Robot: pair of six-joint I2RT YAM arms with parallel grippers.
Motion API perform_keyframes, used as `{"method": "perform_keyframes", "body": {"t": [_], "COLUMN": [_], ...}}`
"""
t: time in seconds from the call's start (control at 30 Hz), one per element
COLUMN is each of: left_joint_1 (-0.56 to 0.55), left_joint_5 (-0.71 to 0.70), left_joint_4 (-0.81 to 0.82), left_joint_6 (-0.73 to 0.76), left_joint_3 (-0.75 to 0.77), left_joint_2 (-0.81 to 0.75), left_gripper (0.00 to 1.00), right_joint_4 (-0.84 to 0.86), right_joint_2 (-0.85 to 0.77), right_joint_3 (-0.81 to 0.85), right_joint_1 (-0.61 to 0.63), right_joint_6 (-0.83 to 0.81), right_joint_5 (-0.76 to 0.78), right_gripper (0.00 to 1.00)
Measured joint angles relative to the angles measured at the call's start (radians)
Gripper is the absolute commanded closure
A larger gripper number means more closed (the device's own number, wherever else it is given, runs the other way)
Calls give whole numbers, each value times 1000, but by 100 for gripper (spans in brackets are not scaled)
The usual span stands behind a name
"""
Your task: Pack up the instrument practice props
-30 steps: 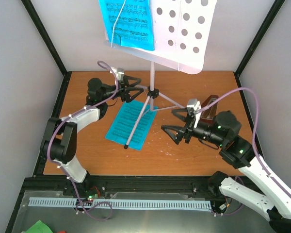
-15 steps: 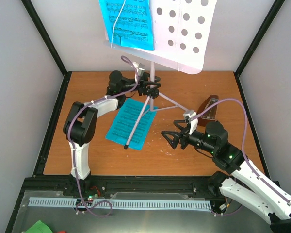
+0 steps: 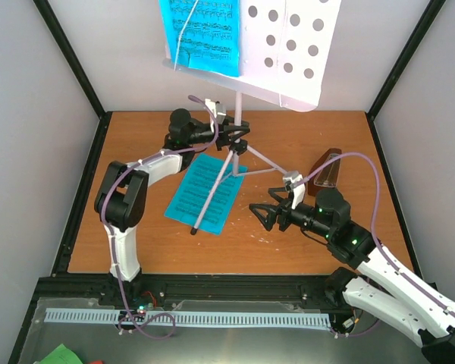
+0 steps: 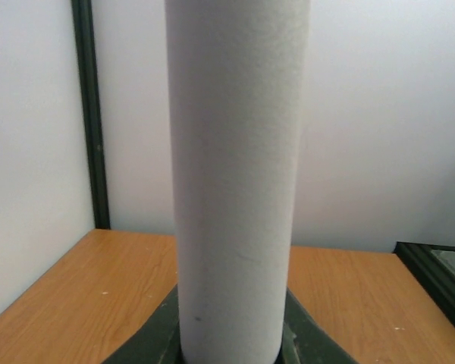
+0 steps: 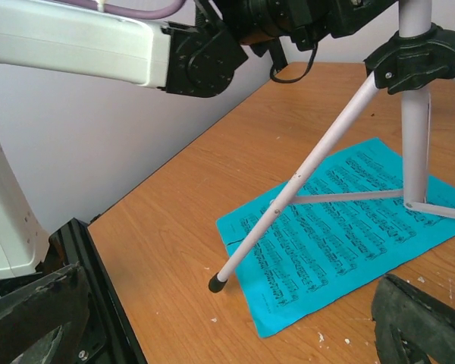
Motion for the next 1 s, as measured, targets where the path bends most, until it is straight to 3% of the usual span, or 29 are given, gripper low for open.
{"method": "perform_keyframes", "body": {"t": [0.2,0.53,0.77,1.0], "left_joint_1": [-7,-31,-151,-283], "left_joint_5": [-179,-629,-946,-1196], "left_joint_4": [-101,-108,-100,-58], "left_joint_6": [107,153,164,226], "left_joint_3": [-173,-452,-444,-316], "left_joint_2": [-164,-408,-397,-247], "left_gripper": [100,100,100,100], "right_joint_4": [3,17,16,-3], "right_joint_2": [-15,-42,-50,-116], "right_joint_3": [-10,-27,-35,-35], "right_joint_1": [0,0,0,0], "right_joint_6": [2,10,26,45], "right_joint_5": [6,34,52,88], "right_gripper": [0,0,0,0]}}
